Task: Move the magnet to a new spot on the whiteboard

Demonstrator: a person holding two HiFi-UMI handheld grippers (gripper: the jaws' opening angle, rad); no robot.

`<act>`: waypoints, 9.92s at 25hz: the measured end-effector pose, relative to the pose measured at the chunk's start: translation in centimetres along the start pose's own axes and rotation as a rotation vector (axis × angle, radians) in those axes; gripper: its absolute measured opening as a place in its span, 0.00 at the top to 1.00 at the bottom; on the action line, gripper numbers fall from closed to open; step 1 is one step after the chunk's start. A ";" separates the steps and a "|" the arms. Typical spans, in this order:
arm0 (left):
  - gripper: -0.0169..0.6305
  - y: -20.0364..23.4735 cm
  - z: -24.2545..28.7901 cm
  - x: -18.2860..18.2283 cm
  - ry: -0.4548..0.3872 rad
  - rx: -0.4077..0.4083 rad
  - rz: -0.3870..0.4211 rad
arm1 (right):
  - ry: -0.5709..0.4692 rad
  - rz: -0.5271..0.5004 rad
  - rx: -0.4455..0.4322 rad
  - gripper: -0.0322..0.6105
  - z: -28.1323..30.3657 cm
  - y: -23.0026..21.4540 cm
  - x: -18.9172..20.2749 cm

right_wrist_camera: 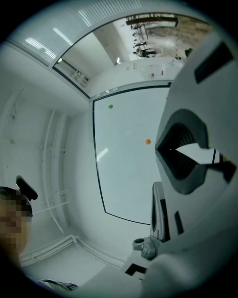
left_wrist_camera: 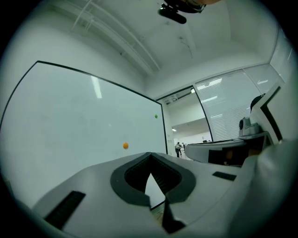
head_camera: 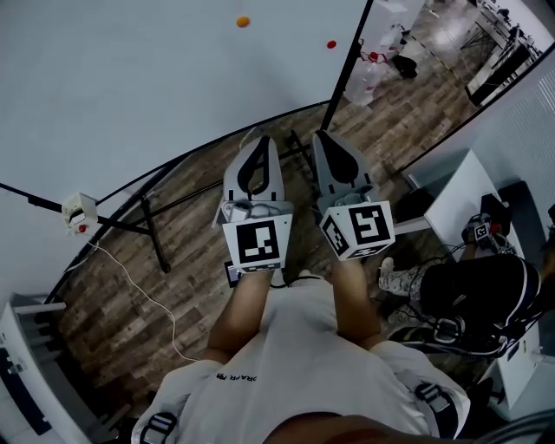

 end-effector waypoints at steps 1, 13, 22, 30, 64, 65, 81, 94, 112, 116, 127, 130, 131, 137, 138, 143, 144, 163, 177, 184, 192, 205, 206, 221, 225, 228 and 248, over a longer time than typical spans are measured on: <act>0.97 0.2 0.2 0.2 0.004 -0.004 0.002 | 0.001 0.002 -0.004 0.93 0.4 0.0 0.2; 0.97 1.8 5.2 1.5 -0.010 -0.062 0.023 | -0.040 0.032 -0.080 0.93 5.8 -2.4 1.4; 0.97 2.1 9.2 2.7 -0.001 -0.103 0.030 | -0.040 0.063 -0.147 0.93 9.4 -4.9 2.5; 0.97 2.0 11.1 3.7 0.007 -0.145 0.064 | -0.041 0.075 -0.185 0.93 11.3 -6.7 3.5; 0.97 7.6 13.5 4.8 -0.009 -0.130 0.065 | -0.025 0.049 -0.201 0.93 20.1 -4.2 4.7; 0.97 7.8 13.5 4.8 -0.012 -0.131 0.064 | -0.023 0.049 -0.206 0.93 20.5 -4.1 4.9; 0.97 10.7 13.4 5.6 -0.012 -0.165 0.069 | 0.005 0.044 -0.190 0.80 24.9 -3.3 6.7; 0.97 11.1 13.3 5.0 -0.018 -0.163 0.078 | 0.006 0.033 -0.150 0.76 26.8 -3.3 6.0; 0.97 11.2 12.6 5.0 -0.012 -0.184 0.083 | 0.048 0.032 -0.096 0.68 29.3 -3.1 6.6; 0.97 11.0 12.5 4.8 -0.014 -0.192 0.091 | 0.052 0.026 -0.082 0.68 29.6 -3.2 6.4; 0.97 11.9 12.5 5.2 -0.004 -0.211 0.102 | 0.072 0.032 -0.070 0.69 31.1 -2.7 7.4; 0.97 12.1 12.6 5.3 -0.001 -0.217 0.105 | 0.067 0.030 -0.056 0.71 31.2 -2.9 7.4; 0.97 12.1 12.5 5.3 0.000 -0.216 0.106 | 0.067 0.029 -0.051 0.72 31.2 -2.9 7.4; 0.97 12.0 12.5 5.8 0.008 -0.207 0.100 | 0.086 0.028 -0.016 0.75 31.2 -3.1 7.2; 0.97 12.0 12.5 5.8 0.009 -0.207 0.098 | 0.090 0.028 -0.010 0.75 31.2 -3.1 7.2; 0.97 12.4 12.6 5.9 0.007 -0.211 0.094 | 0.097 0.030 0.012 0.76 31.5 -3.0 7.2; 0.97 12.5 12.6 5.9 0.008 -0.212 0.091 | 0.097 0.030 0.014 0.76 31.5 -3.0 7.1; 0.97 11.8 12.3 5.2 -0.016 -0.208 0.094 | 0.056 0.026 -0.007 0.75 30.2 -2.9 5.8; 0.97 11.0 12.0 4.1 -0.029 -0.192 0.077 | 0.023 0.014 -0.040 0.75 27.7 -2.8 4.6; 0.97 10.2 11.8 4.1 -0.031 -0.178 0.080 | 0.010 0.012 -0.062 0.75 26.3 -3.1 4.4; 0.97 10.0 11.6 3.9 -0.035 -0.165 0.091 | -0.010 -0.001 -0.092 0.75 24.7 -2.8 4.4; 0.97 9.1 12.0 3.7 -0.039 -0.131 0.113 | -0.007 0.008 -0.104 0.75 22.4 -3.1 4.9; 0.97 9.0 12.0 3.7 -0.043 -0.129 0.122 | -0.003 0.011 -0.104 0.75 22.3 -3.1 5.0; 0.97 8.9 12.4 4.6 -0.022 -0.100 0.094 | 0.020 0.043 -0.101 0.75 20.5 -3.4 7.1; 0.97 8.5 12.7 4.7 -0.020 -0.089 0.092 | 0.020 0.034 -0.099 0.75 20.0 -3.5 7.2; 0.97 8.3 13.0 4.8 -0.018 -0.088 0.088 | 0.014 0.002 -0.104 0.75 19.8 -3.6 7.0; 0.97 8.2 13.1 5.1 -0.008 -0.080 0.079 | -0.014 0.034 -0.128 0.75 17.5 -3.9 6.5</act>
Point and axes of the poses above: the fingertips, and each gripper's own axes: z forward along the fingers, y to its left, x out of its underside, the point moved 6 cm from there along -z, backward along the fingers, and after that the axes turned 11 degrees about -y, right-handed, at the moved point
